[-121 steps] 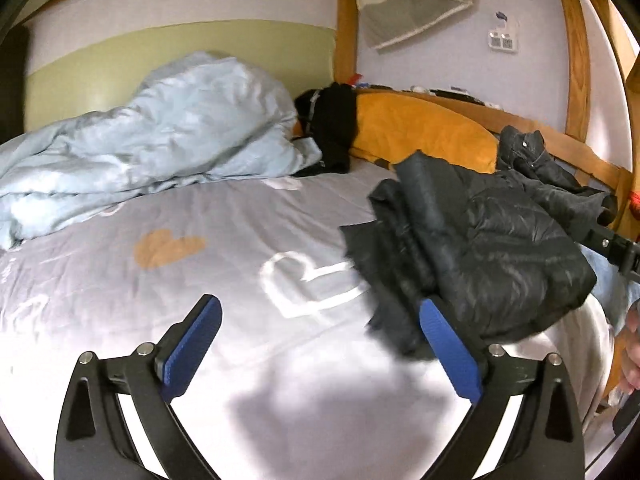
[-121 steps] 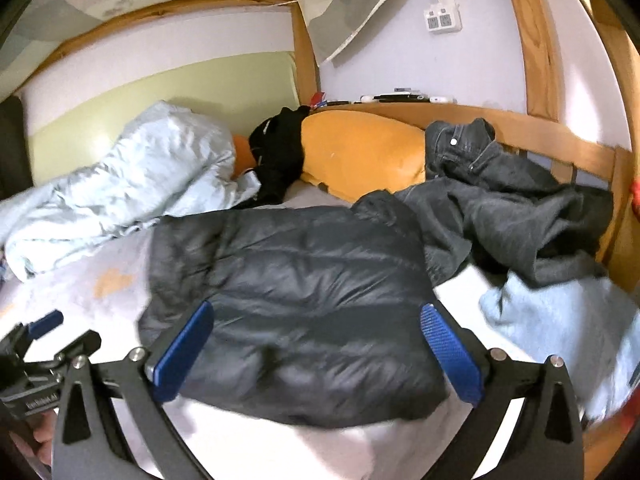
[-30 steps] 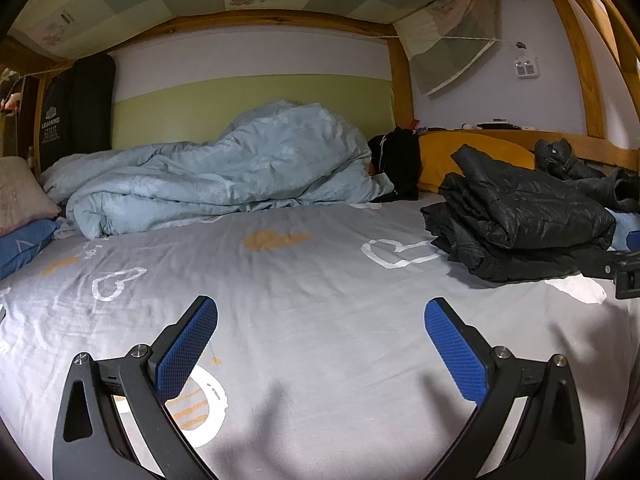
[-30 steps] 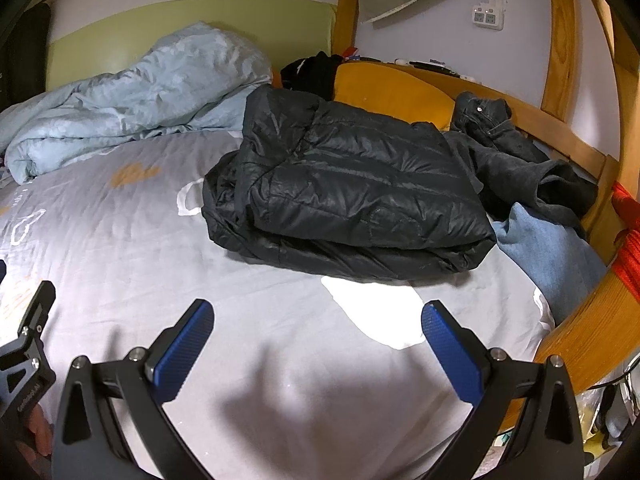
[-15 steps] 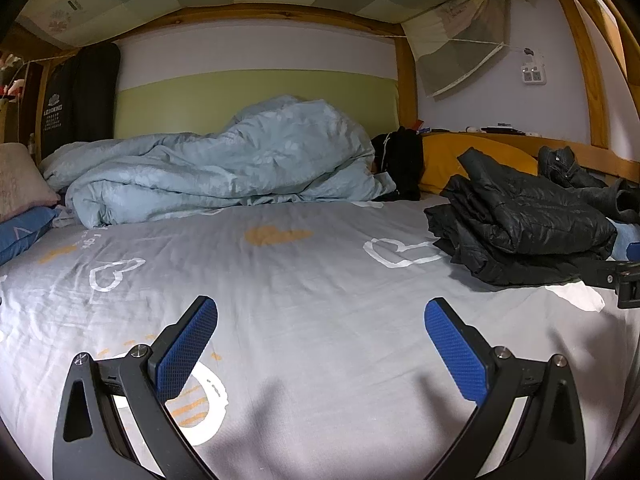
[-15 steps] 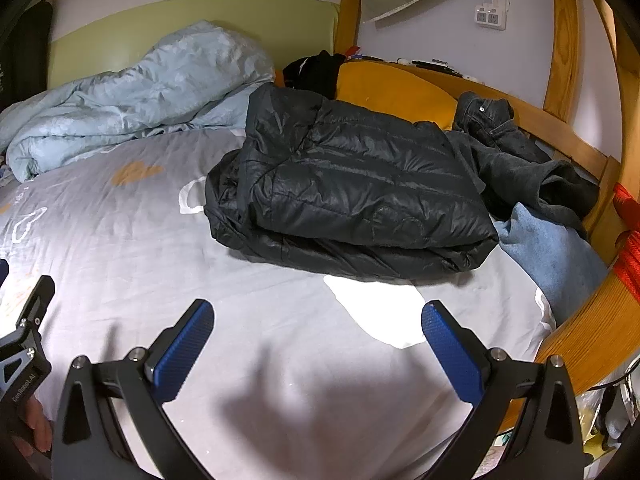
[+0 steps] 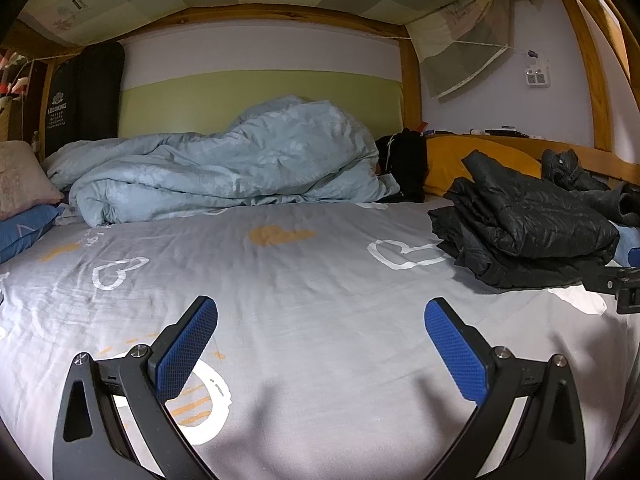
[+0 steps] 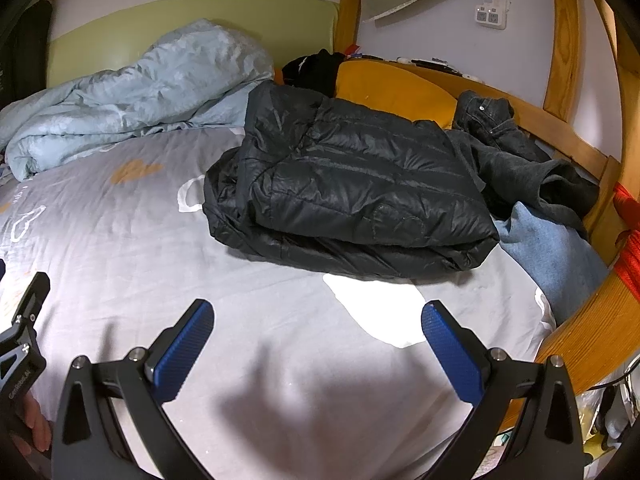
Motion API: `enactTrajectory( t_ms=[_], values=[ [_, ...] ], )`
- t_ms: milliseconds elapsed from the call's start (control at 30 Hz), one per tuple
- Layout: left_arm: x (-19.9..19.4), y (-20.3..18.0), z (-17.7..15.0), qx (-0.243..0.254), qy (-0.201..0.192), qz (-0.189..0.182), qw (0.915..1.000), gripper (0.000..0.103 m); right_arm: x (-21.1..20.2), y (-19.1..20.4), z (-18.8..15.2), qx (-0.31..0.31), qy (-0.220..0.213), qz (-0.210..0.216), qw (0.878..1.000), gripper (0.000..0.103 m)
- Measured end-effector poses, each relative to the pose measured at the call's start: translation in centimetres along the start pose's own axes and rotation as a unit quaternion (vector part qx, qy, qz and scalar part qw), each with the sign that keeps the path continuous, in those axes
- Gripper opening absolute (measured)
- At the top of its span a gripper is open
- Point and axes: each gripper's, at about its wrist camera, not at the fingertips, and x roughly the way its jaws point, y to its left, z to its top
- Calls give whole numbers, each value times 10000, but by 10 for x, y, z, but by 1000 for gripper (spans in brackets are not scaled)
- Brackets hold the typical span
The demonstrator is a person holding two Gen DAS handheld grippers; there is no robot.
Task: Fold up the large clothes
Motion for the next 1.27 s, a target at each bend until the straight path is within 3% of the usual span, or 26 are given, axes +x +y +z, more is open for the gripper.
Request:
enactTrajectory(
  t_ms=[1267],
  values=[
    [3, 3, -2, 7, 112, 11, 9999, 103, 0, 5, -1, -118, -8, 32, 9999, 103]
  ],
)
